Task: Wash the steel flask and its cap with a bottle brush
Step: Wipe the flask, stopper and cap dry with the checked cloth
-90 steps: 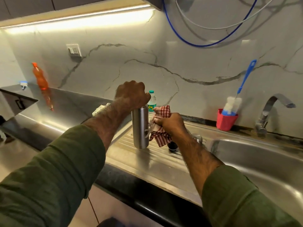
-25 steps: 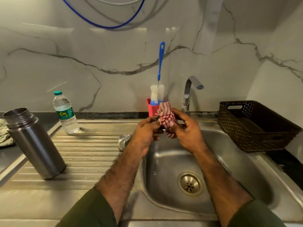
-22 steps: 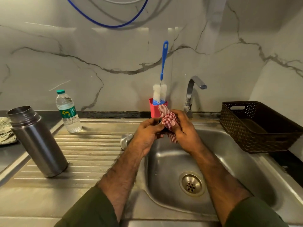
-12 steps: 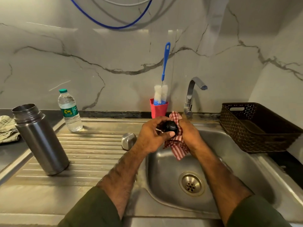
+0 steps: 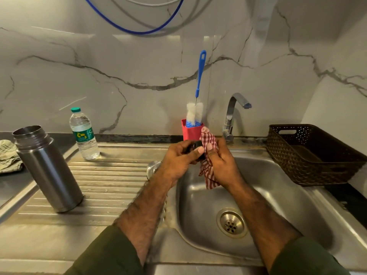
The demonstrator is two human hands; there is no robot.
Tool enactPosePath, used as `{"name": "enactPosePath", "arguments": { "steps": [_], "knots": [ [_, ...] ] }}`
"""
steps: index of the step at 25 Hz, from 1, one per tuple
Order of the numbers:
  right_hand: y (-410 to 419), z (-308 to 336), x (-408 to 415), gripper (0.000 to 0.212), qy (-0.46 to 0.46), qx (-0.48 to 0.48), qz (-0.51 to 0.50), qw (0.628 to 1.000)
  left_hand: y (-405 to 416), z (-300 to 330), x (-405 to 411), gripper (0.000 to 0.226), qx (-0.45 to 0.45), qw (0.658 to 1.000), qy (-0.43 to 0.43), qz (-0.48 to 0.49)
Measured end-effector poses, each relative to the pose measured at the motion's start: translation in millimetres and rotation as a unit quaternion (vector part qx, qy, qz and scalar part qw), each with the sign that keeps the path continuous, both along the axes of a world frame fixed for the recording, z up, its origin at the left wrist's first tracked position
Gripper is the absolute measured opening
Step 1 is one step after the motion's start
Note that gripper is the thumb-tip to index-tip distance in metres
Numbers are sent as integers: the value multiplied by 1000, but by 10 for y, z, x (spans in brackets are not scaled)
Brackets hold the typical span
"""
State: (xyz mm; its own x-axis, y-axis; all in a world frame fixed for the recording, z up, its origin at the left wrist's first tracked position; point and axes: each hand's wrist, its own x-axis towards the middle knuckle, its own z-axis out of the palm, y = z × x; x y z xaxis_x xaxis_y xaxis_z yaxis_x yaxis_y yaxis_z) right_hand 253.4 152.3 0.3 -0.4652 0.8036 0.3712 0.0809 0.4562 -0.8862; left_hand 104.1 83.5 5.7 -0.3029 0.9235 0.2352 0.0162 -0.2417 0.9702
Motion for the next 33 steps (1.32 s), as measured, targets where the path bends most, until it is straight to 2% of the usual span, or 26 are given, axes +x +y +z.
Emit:
{"name": "enactPosePath", "arguments": {
  "steps": [1,3,4,5,6,7,8,9,10,11,12,14,16,18,19,20,21,22,23,24,25,26,27,29,31,33],
  "knots": [
    [-12,60,-4,31,13,-80,-6,997,7,-19,-41,39,16,997,75,1],
    [13,154,30,40,33,-264,13,964,39,-90,-75,49,17,977,212,8],
    [4,173,54,44,32,-300,25,953,51,-115,-51,50,10,965,261,27],
    [0,166,72,46,15,-284,27,958,55,-123,-10,46,8,958,283,54],
    [-26,154,78,45,-7,-220,23,975,44,-101,38,39,8,963,257,76],
    [-60,131,73,41,-16,-131,19,991,33,-63,61,34,0,980,181,86],
    [-93,132,76,37,-16,-42,24,999,31,-15,56,35,-20,995,59,79],
    [-93,129,80,36,-19,30,32,999,14,33,34,37,-52,996,-58,53],
    [-71,96,78,37,-27,89,38,995,-19,61,3,37,-79,987,-136,24],
    [-56,68,73,38,-40,134,32,990,-45,64,-24,36,-94,982,-167,2],
    [-46,49,57,40,-51,151,13,987,-62,47,-29,37,-89,984,-154,-17],
    [-42,19,12,40,-16,101,-29,994,-35,6,-31,40,-41,996,-69,-30],
    [-40,51,-6,39,47,-62,-24,997,5,-72,-57,42,13,997,64,-33],
    [-25,131,38,40,49,-270,6,962,60,-128,-116,52,9,974,226,-14],
    [-28,153,53,41,33,-331,14,943,69,-131,-126,54,0,960,281,-1],
    [-34,160,56,41,13,-336,6,942,66,-131,-105,53,-4,949,314,13],
    [-53,158,56,42,-7,-288,-12,957,46,-121,-51,46,2,948,317,36],
    [-69,139,43,41,-18,-198,-35,979,34,-100,10,35,1,962,266,57],
    [-87,116,31,42,-17,-84,-48,995,21,-52,64,32,-19,984,165,66],
    [-99,103,28,45,-13,26,-41,999,9,3,84,40,-60,996,33,62],
    [-58,59,24,46,-15,106,-24,994,-25,56,75,47,-95,991,-83,36],
    [-21,19,21,47,-21,152,-7,988,-48,78,42,51,-108,983,-147,8],
    [1,-7,5,46,-21,162,-2,987,-64,87,14,53,-101,984,-147,-12],
    [-1,-11,-26,40,20,85,-13,996,-89,43,-3,46,-44,998,-26,-25],
    [-8,67,-20,35,47,-107,-6,993,-75,-23,-14,38,7,989,150,-13],
    [22,135,56,36,46,-362,36,930,-23,-95,-67,49,4,945,328,10]
  ]
}}
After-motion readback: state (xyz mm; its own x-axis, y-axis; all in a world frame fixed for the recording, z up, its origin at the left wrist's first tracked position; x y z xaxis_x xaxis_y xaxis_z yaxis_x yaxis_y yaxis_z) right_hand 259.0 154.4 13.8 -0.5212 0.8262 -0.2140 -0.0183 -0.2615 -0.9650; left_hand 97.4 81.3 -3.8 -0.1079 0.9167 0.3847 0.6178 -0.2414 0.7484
